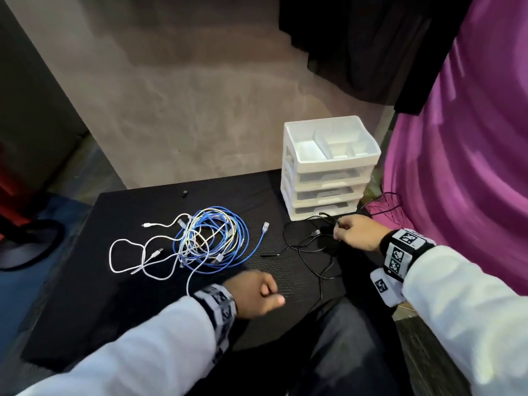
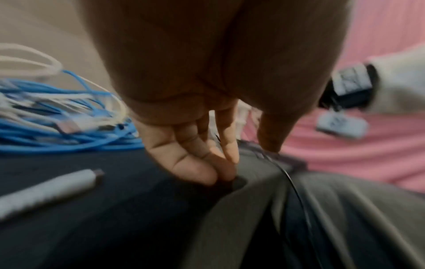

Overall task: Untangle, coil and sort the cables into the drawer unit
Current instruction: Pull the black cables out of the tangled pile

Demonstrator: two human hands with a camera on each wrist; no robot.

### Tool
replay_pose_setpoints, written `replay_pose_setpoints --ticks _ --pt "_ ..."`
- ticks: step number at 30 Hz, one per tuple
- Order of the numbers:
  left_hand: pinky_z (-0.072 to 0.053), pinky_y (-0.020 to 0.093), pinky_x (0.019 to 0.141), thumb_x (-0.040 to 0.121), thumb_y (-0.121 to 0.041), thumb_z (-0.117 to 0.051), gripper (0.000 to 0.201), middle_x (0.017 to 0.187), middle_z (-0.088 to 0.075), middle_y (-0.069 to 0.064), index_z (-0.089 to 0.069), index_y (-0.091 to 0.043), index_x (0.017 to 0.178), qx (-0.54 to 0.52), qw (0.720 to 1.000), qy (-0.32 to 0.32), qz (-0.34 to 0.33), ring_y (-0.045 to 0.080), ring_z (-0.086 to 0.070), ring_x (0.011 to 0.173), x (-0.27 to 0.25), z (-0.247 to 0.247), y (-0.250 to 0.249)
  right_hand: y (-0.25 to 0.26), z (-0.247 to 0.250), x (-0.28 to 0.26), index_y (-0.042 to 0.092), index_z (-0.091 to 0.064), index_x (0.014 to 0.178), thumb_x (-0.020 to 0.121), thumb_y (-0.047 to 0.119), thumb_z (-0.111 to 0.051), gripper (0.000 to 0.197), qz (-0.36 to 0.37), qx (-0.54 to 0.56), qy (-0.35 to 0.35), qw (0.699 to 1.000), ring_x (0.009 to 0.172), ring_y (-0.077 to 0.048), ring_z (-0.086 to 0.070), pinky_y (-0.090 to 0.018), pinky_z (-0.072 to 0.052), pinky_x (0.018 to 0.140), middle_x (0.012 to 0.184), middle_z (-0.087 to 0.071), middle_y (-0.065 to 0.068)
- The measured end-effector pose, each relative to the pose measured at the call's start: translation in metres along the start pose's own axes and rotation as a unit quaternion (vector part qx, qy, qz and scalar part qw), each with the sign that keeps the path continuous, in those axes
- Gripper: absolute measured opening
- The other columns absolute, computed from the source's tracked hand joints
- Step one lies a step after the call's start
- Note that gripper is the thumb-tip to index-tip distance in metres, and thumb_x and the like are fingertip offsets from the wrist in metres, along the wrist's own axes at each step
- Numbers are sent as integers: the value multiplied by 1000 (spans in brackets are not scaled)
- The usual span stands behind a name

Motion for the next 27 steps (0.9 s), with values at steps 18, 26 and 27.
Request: replay_pose_setpoints --ticks 18,26,27 --pt "-58 25 67 110 -14 -40 27 80 -68 6 -62 -10 94 -612 780 -132 -19 9 -69 64 56 27 -109 93 76 -93 1 -63 93 108 6 -45 25 196 455 10 869 81 -29 -64 -36 -61 73 81 -61 -14" --pt "-57 35 73 104 -5 -48 32 108 -66 6 -51 -25 128 -515 843 -9 153 23 -69 82 71 21 -59 12 7 -48 7 -62 96 108 4 -43 23 20 500 20 865 77 -23 -66 -34 -60 73 83 -64 -14" --pt "-55 31 63 104 -2 -46 37 101 -64 8 -47 -26 131 -505 845 9 175 25 -67 75 69 12 -47 -7 -10 -41 8 -60 99 108 4 -43 20 -30 480 24 876 73 -20 -67 -33 -59 72 84 -64 -13"
Point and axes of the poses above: each hand's wrist, its own x-axis towards the middle knuckle, its own z-axis out of the back of the hand, y = z × x, the point moved 3 cm from there along x, towards the middle knuckle
